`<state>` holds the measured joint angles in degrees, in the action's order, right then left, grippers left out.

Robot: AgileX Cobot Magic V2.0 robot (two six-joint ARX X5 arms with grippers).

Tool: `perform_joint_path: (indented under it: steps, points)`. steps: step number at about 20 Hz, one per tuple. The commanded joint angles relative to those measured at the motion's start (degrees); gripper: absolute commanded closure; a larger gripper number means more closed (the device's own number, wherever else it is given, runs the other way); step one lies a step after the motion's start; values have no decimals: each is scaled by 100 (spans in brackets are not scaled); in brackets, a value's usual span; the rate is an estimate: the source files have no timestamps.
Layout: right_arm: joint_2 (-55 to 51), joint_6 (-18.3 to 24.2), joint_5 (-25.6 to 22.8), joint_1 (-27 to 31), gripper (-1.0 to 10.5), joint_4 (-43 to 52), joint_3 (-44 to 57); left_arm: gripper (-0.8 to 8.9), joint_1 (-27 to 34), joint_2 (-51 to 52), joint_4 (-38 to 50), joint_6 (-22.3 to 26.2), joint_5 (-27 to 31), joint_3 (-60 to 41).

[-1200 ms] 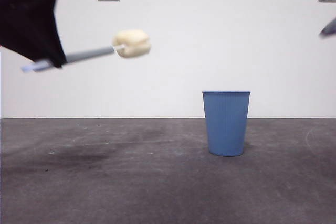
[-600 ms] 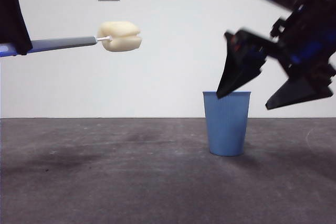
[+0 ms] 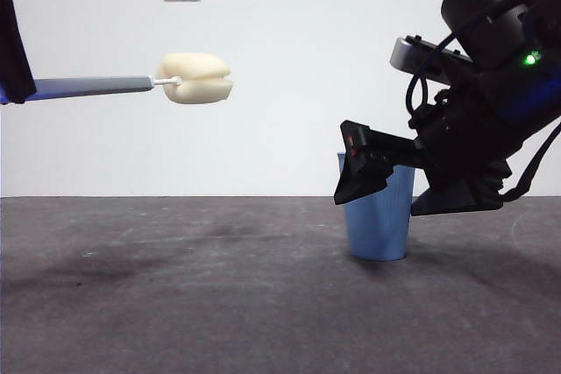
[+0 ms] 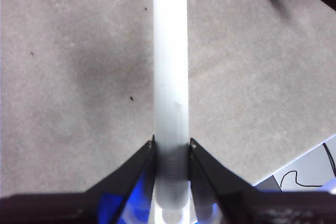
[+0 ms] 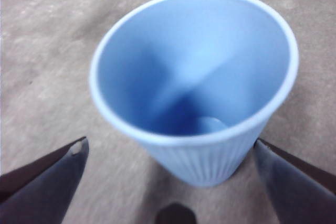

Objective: Pick up the cup brush,pick up the cup,insert the brush into the cup,clean the cup,put the cup brush back,put the cup back to the fixed position on the table

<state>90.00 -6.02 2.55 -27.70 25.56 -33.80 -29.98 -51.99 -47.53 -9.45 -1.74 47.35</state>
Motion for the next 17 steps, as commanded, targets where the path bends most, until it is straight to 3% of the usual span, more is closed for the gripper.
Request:
perform_joint_path:
  steps: [1, 6, 12, 15, 17]
  points:
    - [216, 52, -13, 39, 320, 358, 59, 822, -9, 7, -22, 63, -13, -2]
    - [573, 55, -9, 225, 327, 966, 59, 822, -9, 7, -13, 48, -13, -4]
    - [719, 151, 55, 240, 683, 1220, 59, 822, -9, 7, -2, 48, -2, -4]
    - [717, 205, 133, 234, 947, 1224, 59, 822, -9, 7, 13, 52, 0, -2]
    - [621, 208, 396, 234, 962, 1165, 59, 822, -9, 7, 37, 74, 0, -4]
